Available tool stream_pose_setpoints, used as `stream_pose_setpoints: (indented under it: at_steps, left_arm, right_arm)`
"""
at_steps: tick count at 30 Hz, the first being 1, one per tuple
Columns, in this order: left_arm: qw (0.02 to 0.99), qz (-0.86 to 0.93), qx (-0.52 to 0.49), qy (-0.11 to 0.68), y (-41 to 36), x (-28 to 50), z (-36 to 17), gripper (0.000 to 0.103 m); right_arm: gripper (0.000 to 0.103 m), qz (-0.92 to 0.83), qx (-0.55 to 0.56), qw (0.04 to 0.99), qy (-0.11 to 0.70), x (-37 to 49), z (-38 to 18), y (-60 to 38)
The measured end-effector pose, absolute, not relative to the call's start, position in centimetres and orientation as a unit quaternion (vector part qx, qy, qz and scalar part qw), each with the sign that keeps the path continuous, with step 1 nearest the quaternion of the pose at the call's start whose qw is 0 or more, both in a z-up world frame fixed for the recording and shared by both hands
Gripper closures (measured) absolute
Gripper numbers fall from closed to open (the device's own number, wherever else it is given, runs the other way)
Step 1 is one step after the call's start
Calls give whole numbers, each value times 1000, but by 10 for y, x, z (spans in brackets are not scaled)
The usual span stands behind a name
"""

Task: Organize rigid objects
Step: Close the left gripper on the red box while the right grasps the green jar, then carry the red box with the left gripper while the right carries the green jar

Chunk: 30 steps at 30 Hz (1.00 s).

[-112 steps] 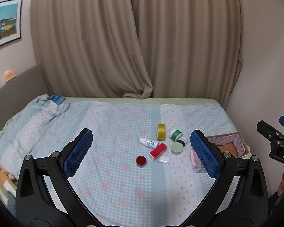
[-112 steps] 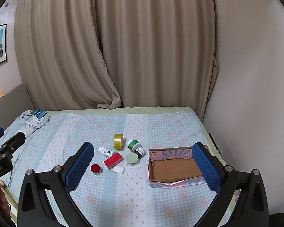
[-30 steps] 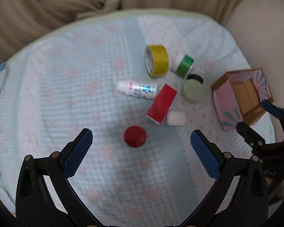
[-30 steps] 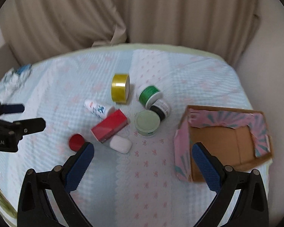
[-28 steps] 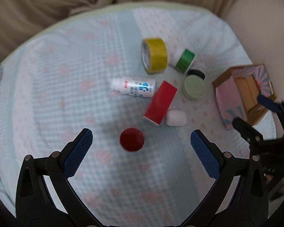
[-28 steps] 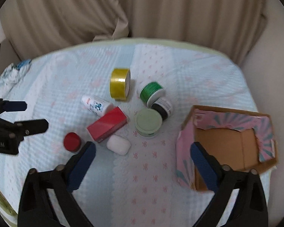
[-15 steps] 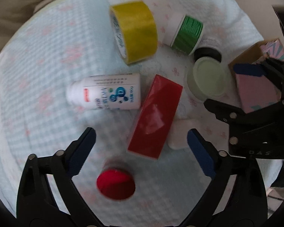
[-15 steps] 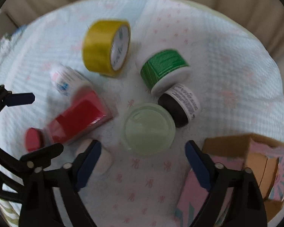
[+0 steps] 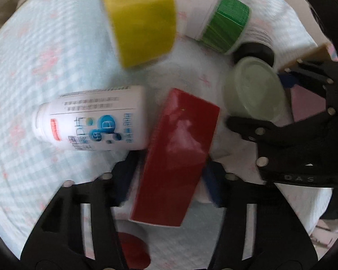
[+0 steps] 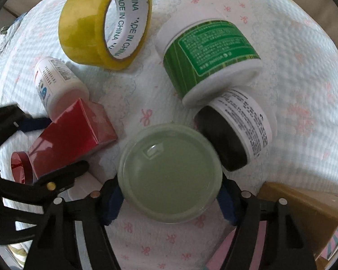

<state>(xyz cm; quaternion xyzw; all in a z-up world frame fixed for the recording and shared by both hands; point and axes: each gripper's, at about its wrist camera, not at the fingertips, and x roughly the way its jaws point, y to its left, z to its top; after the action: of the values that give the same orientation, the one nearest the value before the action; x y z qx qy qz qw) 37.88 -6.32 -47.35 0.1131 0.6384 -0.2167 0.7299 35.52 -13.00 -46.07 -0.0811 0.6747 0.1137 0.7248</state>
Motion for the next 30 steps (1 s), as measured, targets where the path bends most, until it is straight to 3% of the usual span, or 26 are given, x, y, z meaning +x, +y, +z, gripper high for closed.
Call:
stream_pose_setpoints:
  at_steps: [10,24,30]
  left_arm:
    - [743,-218,111,623,-68,365,-458,60]
    - [777,-196,36,597,-27,317,-399,65]
    - [803,-174,7,571,4,287,-340,65]
  right_arm:
    - [37,102,-70,739,662,339,-449,-128]
    - [37,79,-37,781,619,290,-350,-137]
    - [37,62,-5,800,597,255,-288,-138]
